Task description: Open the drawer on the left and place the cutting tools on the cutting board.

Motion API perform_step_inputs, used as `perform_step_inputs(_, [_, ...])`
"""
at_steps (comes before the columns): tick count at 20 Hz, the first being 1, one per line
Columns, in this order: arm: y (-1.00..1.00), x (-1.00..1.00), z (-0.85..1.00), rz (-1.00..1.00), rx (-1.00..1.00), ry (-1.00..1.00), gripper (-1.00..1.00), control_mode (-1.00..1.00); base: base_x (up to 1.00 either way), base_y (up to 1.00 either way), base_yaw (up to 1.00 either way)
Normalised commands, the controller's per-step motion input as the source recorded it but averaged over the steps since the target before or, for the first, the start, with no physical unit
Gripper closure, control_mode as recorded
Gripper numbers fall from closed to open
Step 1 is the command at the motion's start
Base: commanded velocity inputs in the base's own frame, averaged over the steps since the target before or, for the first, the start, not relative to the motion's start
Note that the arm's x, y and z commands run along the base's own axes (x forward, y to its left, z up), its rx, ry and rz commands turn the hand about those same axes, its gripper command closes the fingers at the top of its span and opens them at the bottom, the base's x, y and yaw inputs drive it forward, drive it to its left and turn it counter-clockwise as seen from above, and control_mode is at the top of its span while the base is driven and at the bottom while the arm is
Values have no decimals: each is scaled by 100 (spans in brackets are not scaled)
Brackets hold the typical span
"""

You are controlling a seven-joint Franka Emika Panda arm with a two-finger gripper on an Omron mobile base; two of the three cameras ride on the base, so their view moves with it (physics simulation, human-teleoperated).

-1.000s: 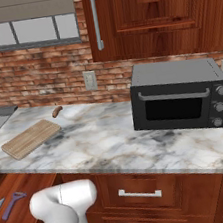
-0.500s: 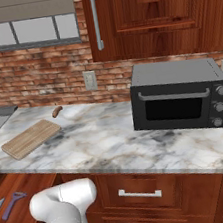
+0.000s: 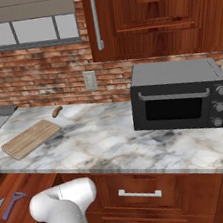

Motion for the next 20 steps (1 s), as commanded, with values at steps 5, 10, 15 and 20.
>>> perform_step_inputs(5, [-3,31,70,-9,6,13,-100,-100,0,0,0])
perform_step_inputs(10, [0,28,76,-13,4,10,-100,-100,0,0,0])
perform_step_inputs(15, [0,49,71,-22,1,14,-100,-100,0,0,0])
perform_step_inputs(20, [-16,64,31,-25,16,16,-100,-100,0,0,0])
